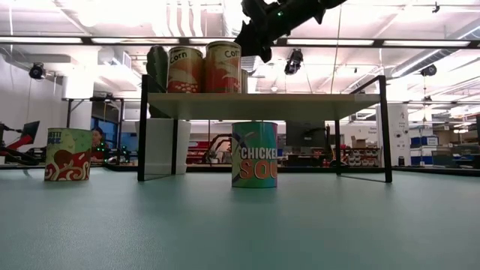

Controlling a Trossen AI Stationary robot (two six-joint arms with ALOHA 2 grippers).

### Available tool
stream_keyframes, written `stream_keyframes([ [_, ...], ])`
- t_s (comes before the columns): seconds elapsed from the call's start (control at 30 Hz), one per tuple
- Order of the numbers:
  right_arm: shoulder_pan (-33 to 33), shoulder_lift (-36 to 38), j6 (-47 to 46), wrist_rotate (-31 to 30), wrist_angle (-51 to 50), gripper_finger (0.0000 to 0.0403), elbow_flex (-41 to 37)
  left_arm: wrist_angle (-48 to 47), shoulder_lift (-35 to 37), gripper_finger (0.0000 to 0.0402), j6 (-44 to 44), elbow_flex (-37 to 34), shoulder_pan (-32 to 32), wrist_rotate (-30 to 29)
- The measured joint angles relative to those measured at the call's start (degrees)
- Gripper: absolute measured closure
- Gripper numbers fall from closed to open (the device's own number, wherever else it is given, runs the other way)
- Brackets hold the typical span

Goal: Pick and place cans onto a shelf
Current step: Adjust the cans on the shelf

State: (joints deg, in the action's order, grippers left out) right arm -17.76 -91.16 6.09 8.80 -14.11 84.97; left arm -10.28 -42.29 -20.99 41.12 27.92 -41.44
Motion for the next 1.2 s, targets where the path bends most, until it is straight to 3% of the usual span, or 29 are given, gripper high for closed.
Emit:
stream_keyframes([
  [0.3, 0.02, -2.83, 0.17, 0.49, 9.97, 0.0394, 0.02, 0.01, 0.00, 0.0402, 0.00, 0.00, 0.00, 0.01],
  [1.2, 0.24, -1.50, 5.09, -0.10, -0.29, 0.0394, -0.07, 0.00, 0.00, 0.0402, 0.00, 0.00, -0.01, 0.00],
])
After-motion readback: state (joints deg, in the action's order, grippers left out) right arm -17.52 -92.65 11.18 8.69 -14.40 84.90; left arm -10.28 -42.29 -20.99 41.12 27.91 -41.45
